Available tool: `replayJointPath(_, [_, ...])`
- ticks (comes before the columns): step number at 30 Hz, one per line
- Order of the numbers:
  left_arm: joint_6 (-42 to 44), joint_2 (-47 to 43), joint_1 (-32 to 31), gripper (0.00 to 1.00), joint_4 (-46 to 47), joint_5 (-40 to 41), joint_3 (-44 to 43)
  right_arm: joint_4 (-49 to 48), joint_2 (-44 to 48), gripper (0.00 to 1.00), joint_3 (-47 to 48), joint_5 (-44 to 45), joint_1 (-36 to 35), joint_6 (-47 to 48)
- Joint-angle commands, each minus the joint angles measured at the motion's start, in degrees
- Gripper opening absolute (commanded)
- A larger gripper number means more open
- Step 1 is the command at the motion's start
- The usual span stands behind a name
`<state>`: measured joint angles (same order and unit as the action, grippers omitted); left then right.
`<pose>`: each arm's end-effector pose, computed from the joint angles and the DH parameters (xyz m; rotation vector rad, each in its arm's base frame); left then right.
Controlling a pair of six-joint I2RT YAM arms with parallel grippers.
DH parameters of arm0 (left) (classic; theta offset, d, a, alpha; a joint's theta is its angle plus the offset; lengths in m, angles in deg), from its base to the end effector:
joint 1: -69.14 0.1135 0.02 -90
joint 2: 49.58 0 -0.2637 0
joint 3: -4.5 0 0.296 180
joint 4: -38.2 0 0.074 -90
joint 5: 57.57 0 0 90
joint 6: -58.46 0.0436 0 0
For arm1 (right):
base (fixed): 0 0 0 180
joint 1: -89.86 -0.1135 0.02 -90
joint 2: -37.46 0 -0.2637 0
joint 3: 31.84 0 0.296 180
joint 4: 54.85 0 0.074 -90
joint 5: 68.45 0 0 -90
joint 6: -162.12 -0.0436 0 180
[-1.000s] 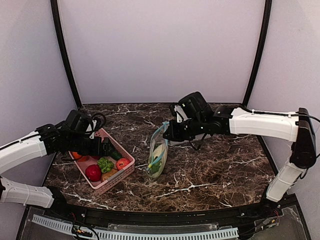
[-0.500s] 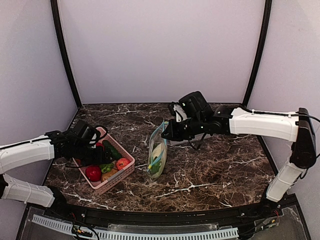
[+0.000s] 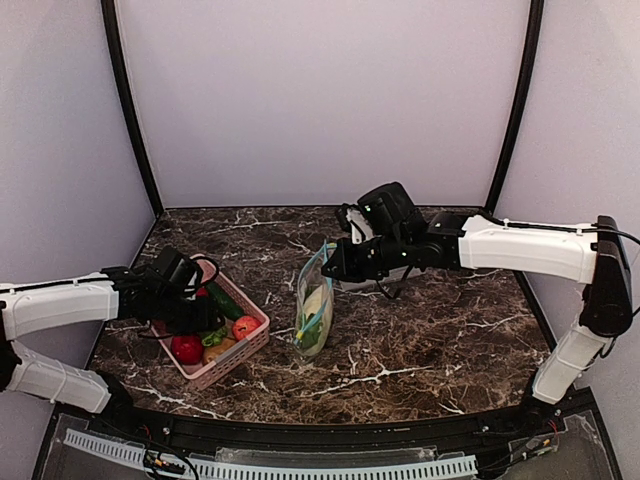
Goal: Place the food in the zip-top bag and seal the zipper
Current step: Pick up the fake fruit from the bin.
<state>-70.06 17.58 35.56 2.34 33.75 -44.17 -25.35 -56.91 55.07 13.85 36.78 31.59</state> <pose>0.2229 -0.1468 0.1671 -0.1210 2.5838 -0.4654 0.2520 0.3451 0.2675 -0.3448 2.3935 0.9906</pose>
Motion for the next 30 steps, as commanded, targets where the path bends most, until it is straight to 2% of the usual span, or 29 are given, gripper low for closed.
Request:
replayJointPath(1, [-0.83, 1.16, 0.19, 0.54, -1.19, -1.06, 2.25, -2.25, 0.22, 0.00, 0.94, -0.35, 0.19, 0.69])
replayJointPath(6, [-0.98, 0.89, 0.20, 0.42, -1.10, -1.14, 2.74, -2.25, 0.07, 0.00, 1.07, -0.42, 0.17, 0.75])
replayJointPath(9, [-1.02, 0.53, 0.20, 0.31, -1.49, -2.03, 2.87, -2.29, -0.04, 0.00, 1.23, -0.41, 0.19, 0.82])
replayJointPath(13, [-0.87, -1.00, 0.19, 0.23, -2.02, -2.90, 2.47, -2.25, -0.20, 0.00, 1.41, -0.42, 0.17, 0.95])
replayJointPath(21, [0.58, -4.89, 0.19, 0.16, -3.35, -3.23, 0.28, -2.08, -0.46, 0.00, 1.94, -0.46, 0.18, 1.12])
replayJointPath(30, [3.86, -13.37, 0.20, 0.11, -4.23, -6.75, -4.56, -2.05, -0.03, 0.00, 1.86, -0.78, 0.17, 1.09])
